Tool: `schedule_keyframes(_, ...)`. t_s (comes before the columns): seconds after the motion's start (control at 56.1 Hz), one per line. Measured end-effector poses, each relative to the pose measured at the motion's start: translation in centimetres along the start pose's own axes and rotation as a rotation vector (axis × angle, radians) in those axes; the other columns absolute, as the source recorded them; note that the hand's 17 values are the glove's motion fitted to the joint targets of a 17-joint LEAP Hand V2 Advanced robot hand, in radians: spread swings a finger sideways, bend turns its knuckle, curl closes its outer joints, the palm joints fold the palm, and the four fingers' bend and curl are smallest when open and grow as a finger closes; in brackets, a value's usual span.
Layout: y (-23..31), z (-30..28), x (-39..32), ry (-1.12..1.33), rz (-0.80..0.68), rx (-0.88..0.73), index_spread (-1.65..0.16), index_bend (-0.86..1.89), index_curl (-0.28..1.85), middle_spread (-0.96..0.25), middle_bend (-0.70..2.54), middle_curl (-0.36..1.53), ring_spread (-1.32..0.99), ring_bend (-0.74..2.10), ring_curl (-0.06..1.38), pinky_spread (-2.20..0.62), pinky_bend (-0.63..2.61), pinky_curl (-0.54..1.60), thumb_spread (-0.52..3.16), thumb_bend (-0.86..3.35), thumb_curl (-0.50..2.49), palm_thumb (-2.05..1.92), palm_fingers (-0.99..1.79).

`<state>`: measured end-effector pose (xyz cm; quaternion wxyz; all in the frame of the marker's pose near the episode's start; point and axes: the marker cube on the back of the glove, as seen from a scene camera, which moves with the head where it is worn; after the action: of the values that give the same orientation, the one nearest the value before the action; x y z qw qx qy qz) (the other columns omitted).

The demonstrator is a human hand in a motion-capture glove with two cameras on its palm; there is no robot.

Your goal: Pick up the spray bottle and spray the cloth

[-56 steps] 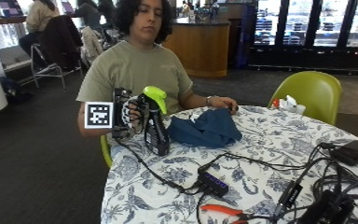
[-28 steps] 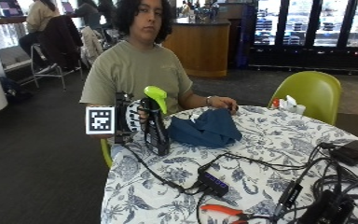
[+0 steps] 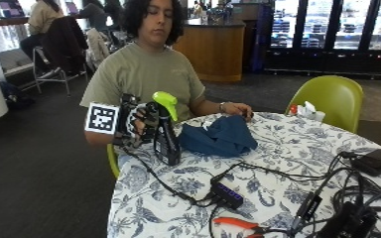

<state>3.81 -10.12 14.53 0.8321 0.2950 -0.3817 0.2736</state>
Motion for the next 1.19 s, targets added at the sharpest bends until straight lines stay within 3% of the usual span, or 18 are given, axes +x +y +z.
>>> schedule_keyframes(0.125,2.8,-1.8,-0.3,0.093,0.012,-0.162,-0.25,0.34,0.6,-0.11,0.5,0.73,-0.11,0.76,0.65,-0.07,0.66,0.65,1.42,-0.01,0.62,0.84,0.57)
schedule_keyframes(0.232,4.2,-3.0,-0.8,0.112,0.077,-0.205,-0.28,0.23,0.52,-0.03,0.35,0.63,-0.05,0.59,0.55,0.06,0.58,0.55,1.4,-0.02,0.6,0.82,0.47)
schedule_keyframes(0.321,5.1,-3.7,-0.7,0.098,-0.051,-0.152,-0.31,0.17,0.47,0.02,0.25,0.56,-0.02,0.47,0.48,0.14,0.54,0.49,1.35,-0.03,0.58,0.78,0.43)
schedule_keyframes(0.41,6.6,-4.6,-1.0,0.112,-0.004,-0.169,-0.34,0.17,0.45,0.05,0.16,0.51,-0.01,0.39,0.44,0.18,0.52,0.47,1.28,-0.04,0.55,0.74,0.34)
schedule_keyframes(0.534,9.6,-6.0,-1.2,0.167,-0.013,-0.315,-0.37,0.16,0.41,0.06,0.16,0.45,0.01,0.35,0.41,0.22,0.47,0.43,1.2,-0.04,0.52,0.71,0.3)
schedule_keyframes(0.606,9.9,-6.0,-1.4,0.19,-0.044,-0.25,-0.38,0.16,0.39,0.07,0.16,0.43,0.02,0.33,0.39,0.23,0.44,0.41,1.16,-0.03,0.51,0.7,0.25)
schedule_keyframes(0.713,12.1,-7.2,-1.7,0.196,-0.063,-0.392,-0.39,0.16,0.37,0.07,0.16,0.4,0.03,0.31,0.38,0.23,0.42,0.39,1.11,-0.03,0.48,0.7,0.23)
schedule_keyframes(0.98,13.3,-8.0,-2.1,0.174,-0.05,-0.354,-0.39,0.14,0.33,0.08,0.17,0.34,0.03,0.31,0.36,0.23,0.4,0.37,1.07,-0.02,0.45,0.71,0.22)
schedule_keyframes(1.087,11.9,-7.0,-2.0,0.169,-0.048,-0.214,-0.38,0.14,0.31,0.08,0.18,0.33,0.04,0.33,0.36,0.23,0.39,0.37,1.06,-0.02,0.44,0.71,0.22)
schedule_keyframes(1.194,12.8,-7.2,-1.8,0.147,-0.042,-0.367,-0.38,0.14,0.3,0.09,0.17,0.32,0.04,0.35,0.36,0.23,0.4,0.36,1.06,-0.02,0.43,0.71,0.24)
